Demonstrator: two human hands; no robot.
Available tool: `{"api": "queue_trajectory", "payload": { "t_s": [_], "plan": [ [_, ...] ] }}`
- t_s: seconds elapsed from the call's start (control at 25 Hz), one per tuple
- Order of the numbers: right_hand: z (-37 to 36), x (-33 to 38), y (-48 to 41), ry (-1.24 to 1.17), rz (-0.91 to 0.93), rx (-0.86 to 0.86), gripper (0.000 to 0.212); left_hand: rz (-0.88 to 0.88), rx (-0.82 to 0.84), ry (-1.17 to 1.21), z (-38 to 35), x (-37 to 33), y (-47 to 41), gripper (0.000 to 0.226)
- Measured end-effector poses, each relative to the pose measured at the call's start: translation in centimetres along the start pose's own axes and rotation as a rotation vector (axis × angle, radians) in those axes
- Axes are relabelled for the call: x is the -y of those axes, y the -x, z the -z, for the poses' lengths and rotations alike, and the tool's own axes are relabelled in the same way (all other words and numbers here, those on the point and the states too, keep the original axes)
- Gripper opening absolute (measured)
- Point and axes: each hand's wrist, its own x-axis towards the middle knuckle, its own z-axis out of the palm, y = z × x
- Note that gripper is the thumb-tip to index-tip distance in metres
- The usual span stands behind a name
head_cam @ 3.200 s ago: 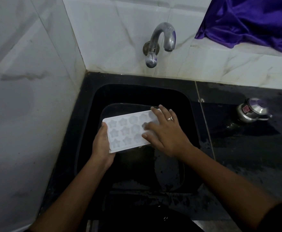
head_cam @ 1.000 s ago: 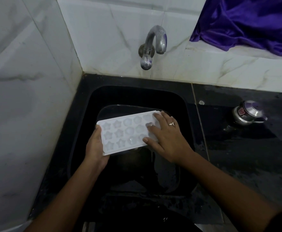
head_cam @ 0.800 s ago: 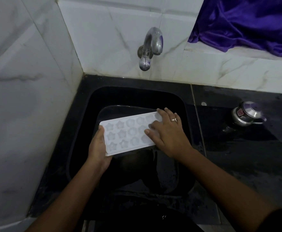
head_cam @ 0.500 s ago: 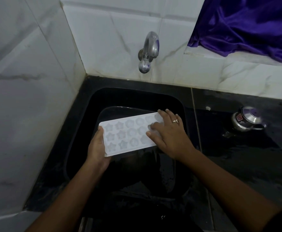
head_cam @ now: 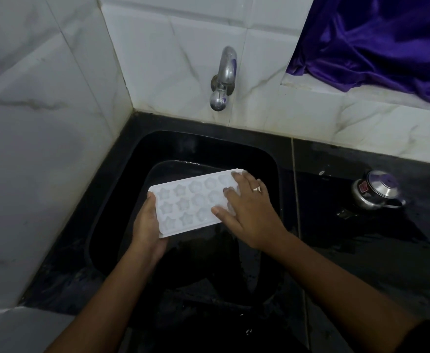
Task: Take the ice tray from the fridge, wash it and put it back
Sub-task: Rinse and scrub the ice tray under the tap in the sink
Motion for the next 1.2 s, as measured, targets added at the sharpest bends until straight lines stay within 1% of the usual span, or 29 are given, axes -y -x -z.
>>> {"api": "queue_trajectory", "payload": {
  "t_s": [0.08,0.16,0.2,0.28,0.4,0.48,0.6,0.64,0.76,0.84,0.96,1.08,1.16,1.2],
  "plan": [
    [0.1,-1.1,0.6,0.014,0.051,0.046,0.072,-0.008,-0.013,0.008,0.4,-0.1,-0.2,0.055],
    [0.5,-1.9,0.2,0.007,0.068,0.021,0.064,-0.006,-0.034,0.015,0.8,0.2,-0.3,0.054],
    [0.5,-1.9,-0.2,-0.015,0.040,0.000,0.062,0.002,-0.036,0.018,0.8,0.4,-0.3,0.054],
    [0.1,-0.8,-0.9,-0.047,-0.018,-0.013,0.064,0.020,-0.034,0.025,0.6,0.9,-0.4,0.055],
    [-0.7,-0.8,-0.2,0.009,0.056,0.046,0.071,0.008,-0.051,0.038,0.6,0.6,-0.6,0.054],
    [0.0,-2.1,-0.3,0.017,0.076,0.045,0.066,-0.004,-0.064,0.019,0.7,0.5,-0.6,0.050],
    [0.5,-2.0,-1.3,-0.051,-0.009,0.007,0.067,0.001,-0.053,0.002,-0.1,1.2,-0.6,0.054],
    [0.3,-1.5,-1.3,-0.043,-0.006,0.005,0.069,0.000,-0.053,0.005,-0.3,1.3,-0.6,0.055],
    [-0.1,-2.2,-0.5,0.022,0.087,0.044,0.074,-0.008,-0.068,0.022,-0.1,1.0,-0.8,0.056],
    [0.5,-3.2,-0.7,0.003,0.098,0.022,0.071,-0.013,-0.069,0.006,0.1,0.9,-0.7,0.054],
    [0.4,-2.7,-1.2,-0.077,0.005,-0.003,0.068,-0.002,-0.065,-0.016,-0.6,1.4,-0.5,0.052],
    [-0.6,-2.5,-0.2,-0.012,0.075,0.058,0.074,-0.005,-0.079,-0.007,-0.6,1.1,-0.3,0.052],
    [-0.2,-3.4,-0.1,0.007,0.102,0.042,0.068,-0.005,-0.085,-0.003,-0.2,1.1,-0.4,0.051],
    [0.0,-3.6,-0.3,-0.013,0.085,0.015,0.065,0.002,-0.084,-0.007,-0.2,1.2,-0.4,0.051]
  ]
}}
